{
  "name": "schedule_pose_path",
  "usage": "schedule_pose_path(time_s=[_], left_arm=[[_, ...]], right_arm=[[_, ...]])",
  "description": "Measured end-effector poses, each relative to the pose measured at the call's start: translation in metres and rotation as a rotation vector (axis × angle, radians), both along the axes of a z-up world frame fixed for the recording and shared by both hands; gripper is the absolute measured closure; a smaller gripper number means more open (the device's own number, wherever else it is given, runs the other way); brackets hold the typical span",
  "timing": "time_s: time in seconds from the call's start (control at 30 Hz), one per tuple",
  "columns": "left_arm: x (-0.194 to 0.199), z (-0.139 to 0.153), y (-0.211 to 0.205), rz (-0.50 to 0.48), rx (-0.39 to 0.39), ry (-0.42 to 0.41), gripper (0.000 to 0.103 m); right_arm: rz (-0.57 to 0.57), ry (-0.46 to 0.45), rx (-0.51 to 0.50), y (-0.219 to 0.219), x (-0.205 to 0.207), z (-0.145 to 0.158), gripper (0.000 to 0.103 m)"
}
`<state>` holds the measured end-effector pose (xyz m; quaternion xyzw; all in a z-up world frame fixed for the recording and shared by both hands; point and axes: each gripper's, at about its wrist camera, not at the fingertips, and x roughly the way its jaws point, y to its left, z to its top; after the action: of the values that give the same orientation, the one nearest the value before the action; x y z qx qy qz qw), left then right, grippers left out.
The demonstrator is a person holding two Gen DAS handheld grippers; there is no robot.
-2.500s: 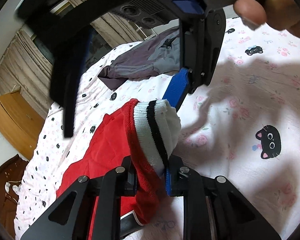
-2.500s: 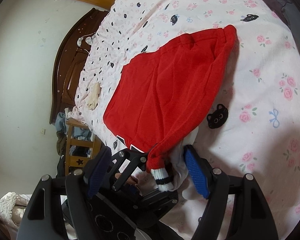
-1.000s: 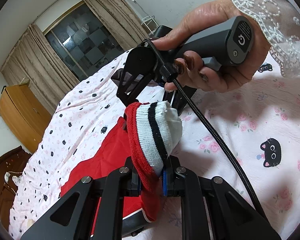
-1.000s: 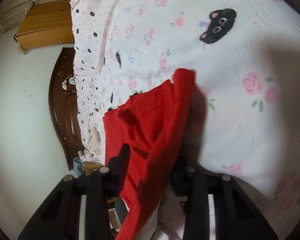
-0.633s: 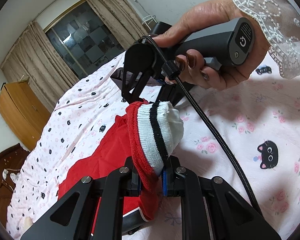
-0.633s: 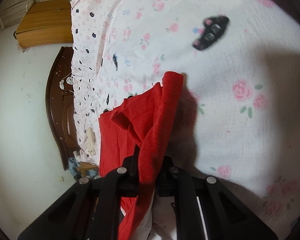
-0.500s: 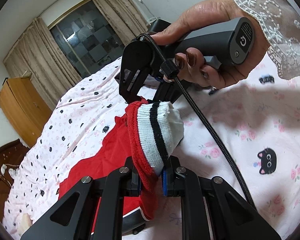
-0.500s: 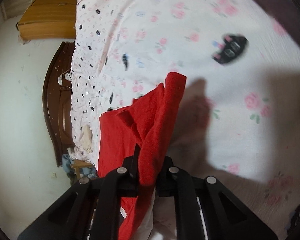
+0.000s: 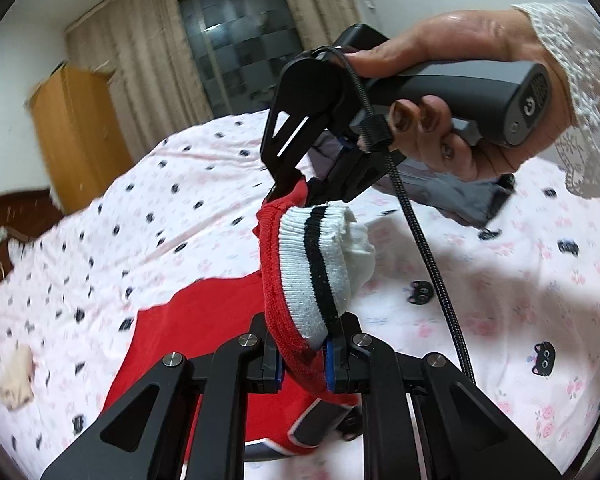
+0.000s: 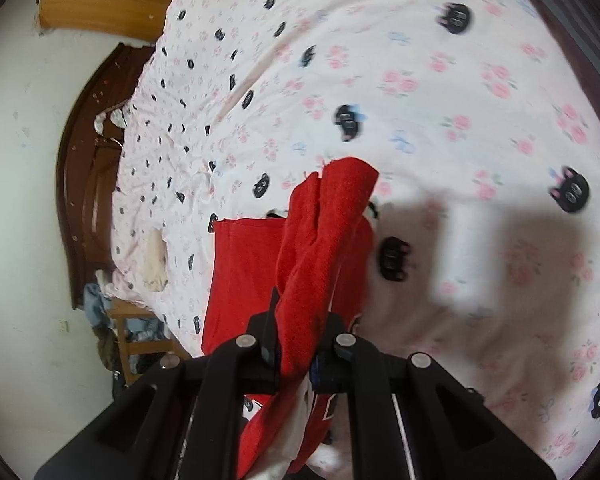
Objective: Fold clothes
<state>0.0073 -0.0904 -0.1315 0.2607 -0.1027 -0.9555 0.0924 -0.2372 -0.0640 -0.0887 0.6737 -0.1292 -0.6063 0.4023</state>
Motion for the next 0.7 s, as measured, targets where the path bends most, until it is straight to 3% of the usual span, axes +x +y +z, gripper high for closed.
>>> schedule_pose_path(time_s=[0.33,0.7], left_arm=[[0.018,-0.003,-0.064,0.124,0.129,0.015,0.091],[0.035,-0.026,-0.121,0.241,0.222,-0.03,0.09]], right_arm=[[0.079,0.03,0.038,-0.077,0.024,0.017,0.094],[0.152,0.041,0.104,-0.157,0.053,0.001,0.094]])
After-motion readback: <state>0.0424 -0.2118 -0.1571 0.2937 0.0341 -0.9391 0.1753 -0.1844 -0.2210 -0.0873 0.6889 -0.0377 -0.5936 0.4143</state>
